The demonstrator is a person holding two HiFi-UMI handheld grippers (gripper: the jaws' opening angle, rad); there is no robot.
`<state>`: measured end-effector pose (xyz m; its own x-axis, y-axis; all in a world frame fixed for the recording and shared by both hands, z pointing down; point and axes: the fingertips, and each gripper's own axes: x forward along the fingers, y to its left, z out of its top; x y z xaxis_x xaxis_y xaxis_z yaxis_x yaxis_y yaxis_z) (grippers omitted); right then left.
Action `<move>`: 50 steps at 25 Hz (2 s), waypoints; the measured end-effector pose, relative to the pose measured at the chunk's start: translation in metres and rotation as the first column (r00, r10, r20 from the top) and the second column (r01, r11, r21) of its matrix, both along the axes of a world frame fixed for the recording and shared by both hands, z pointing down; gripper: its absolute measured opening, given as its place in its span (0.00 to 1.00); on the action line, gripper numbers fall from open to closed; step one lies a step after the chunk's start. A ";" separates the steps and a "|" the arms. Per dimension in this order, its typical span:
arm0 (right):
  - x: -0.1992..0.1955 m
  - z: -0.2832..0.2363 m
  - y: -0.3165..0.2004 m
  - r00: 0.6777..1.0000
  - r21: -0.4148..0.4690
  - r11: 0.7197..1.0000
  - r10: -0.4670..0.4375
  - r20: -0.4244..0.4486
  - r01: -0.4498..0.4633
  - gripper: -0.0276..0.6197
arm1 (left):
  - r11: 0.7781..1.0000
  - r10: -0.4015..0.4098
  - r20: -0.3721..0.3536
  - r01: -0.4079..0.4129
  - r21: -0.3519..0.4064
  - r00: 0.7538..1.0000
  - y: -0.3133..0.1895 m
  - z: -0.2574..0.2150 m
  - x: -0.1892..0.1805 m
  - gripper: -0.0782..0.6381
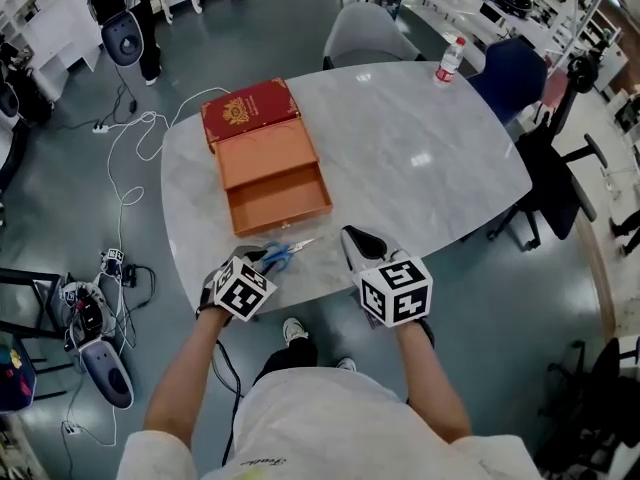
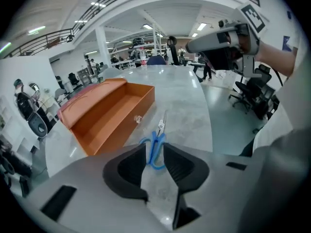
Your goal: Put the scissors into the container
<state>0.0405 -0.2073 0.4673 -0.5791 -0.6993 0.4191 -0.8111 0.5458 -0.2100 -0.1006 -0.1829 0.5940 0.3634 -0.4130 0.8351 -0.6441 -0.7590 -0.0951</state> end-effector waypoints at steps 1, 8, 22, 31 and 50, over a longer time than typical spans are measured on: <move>0.000 0.000 -0.001 1.000 -0.003 1.000 0.008 -0.003 -0.008 0.05 | 1.000 0.028 0.010 -0.028 -0.011 1.000 -0.002 0.003 0.001 0.24; 0.003 0.006 -0.013 0.998 -0.013 0.998 0.062 -0.014 -0.063 0.05 | 0.982 0.175 0.055 -0.169 -0.086 0.983 -0.007 0.023 0.007 0.26; 0.019 0.013 -0.019 0.992 -0.035 0.991 0.128 -0.020 -0.129 0.05 | 0.955 0.252 0.062 -0.238 -0.175 0.966 -0.010 0.041 0.017 0.27; 0.017 0.016 -0.022 0.993 -0.044 0.992 0.120 -0.016 -0.121 0.05 | 0.953 0.240 0.032 -0.229 -0.196 0.970 -0.009 0.039 0.018 0.22; 0.022 0.004 -0.019 0.992 -0.026 0.992 0.123 -0.013 -0.123 0.05 | 0.964 0.247 0.028 -0.242 -0.113 0.969 0.006 0.005 0.019 0.22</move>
